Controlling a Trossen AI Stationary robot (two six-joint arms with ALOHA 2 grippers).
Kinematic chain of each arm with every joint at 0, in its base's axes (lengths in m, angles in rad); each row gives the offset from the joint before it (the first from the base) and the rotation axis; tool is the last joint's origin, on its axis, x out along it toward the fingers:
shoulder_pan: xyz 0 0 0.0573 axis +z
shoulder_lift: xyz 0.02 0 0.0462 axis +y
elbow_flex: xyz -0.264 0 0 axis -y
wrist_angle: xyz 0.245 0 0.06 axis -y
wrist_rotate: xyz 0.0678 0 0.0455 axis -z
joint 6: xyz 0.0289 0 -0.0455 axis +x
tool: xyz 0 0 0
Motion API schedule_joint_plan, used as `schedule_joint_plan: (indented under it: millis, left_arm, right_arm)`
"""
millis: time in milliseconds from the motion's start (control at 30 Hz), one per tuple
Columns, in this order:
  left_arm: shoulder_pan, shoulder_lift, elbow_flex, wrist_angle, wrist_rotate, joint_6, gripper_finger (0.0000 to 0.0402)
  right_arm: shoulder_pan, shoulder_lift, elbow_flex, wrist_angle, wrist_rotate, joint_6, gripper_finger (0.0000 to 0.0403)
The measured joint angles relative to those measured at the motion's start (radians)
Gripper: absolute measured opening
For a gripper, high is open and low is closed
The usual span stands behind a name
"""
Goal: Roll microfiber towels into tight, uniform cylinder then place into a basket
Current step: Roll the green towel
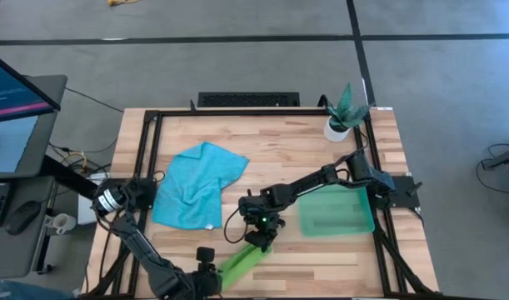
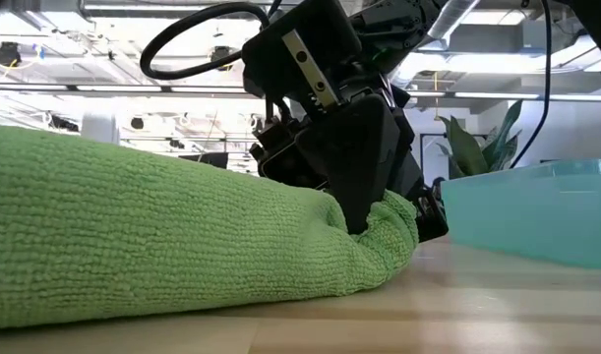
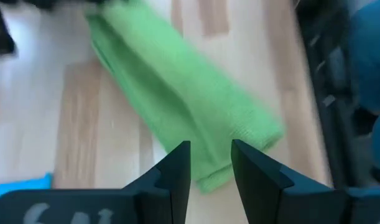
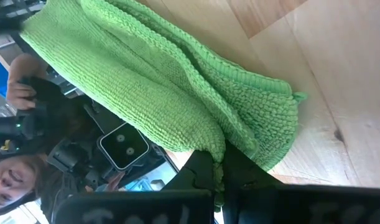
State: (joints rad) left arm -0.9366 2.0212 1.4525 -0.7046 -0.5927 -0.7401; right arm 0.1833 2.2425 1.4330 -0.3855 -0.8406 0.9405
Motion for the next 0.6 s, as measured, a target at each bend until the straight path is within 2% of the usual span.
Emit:
schedule_joint_plan:
  millis: [133,267,367,500,600]
  left_arm:
    - [-0.022,-0.001,0.042,0.02,-0.047,0.045,0.0109]
    - [-0.026,0.002,0.045,0.123,-0.052,0.142,0.0109]
    - [-0.012,0.018,0.045,0.183,-0.029,0.193,0.0109]
    - [0.014,0.038,0.043,0.221,0.059,0.206,0.0109]
    - [0.021,0.043,0.043,0.207,0.049,0.214,0.0109]
  right_arm:
    - [0.0,0.0,0.0,0.001,0.0,0.0,0.0016]
    - [0.0,0.0,0.0,0.002,0.0,0.0,0.0015]
    - [0.0,0.0,-0.001,0.004,-0.001,0.003,0.0016]
    - [0.0,0.0,-0.001,0.005,-0.004,0.003,0.0015]
    - [0.005,0.0,-0.001,0.008,-0.006,0.003,0.0015]
